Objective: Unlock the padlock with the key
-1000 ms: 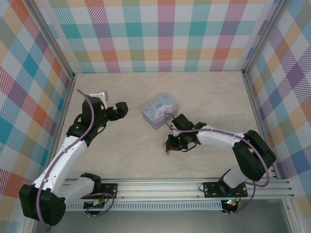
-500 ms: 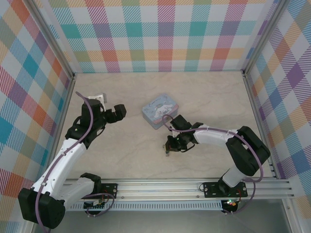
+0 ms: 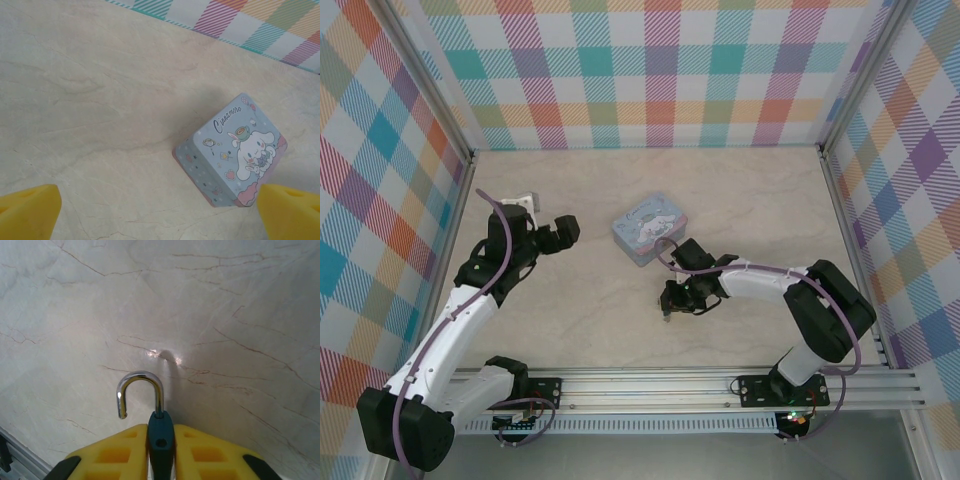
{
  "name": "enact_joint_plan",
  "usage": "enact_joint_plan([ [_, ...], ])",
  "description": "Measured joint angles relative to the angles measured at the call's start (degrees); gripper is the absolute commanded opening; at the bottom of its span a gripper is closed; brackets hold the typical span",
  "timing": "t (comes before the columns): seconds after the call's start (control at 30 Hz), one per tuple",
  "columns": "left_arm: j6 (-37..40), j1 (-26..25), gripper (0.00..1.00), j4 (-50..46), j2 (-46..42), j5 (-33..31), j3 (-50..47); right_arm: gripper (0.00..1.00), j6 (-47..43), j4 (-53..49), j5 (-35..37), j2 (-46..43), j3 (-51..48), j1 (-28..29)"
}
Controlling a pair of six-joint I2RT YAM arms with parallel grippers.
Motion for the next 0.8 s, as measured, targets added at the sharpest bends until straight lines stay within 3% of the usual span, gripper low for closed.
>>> enact_joint_plan([
  [0.23,0.0,0.0,1.0,-0.6,0.0,-1.0,0.0,0.34,0.7,0.3,1.9,-3.1,-1.9,0.0],
  [0.5,0.1,0.0,1.0,-0.7,0.0,-1.9,0.0,0.47,0.0,-1.2,5.3,-13.1,-2.5,-2.5],
  [0.8,0.1,0.0,1.0,-1.1,-1.7,-4.9,-0.1,0.73,-4.0,-1.6,9.6,-27.1,-3.1,-11.2],
])
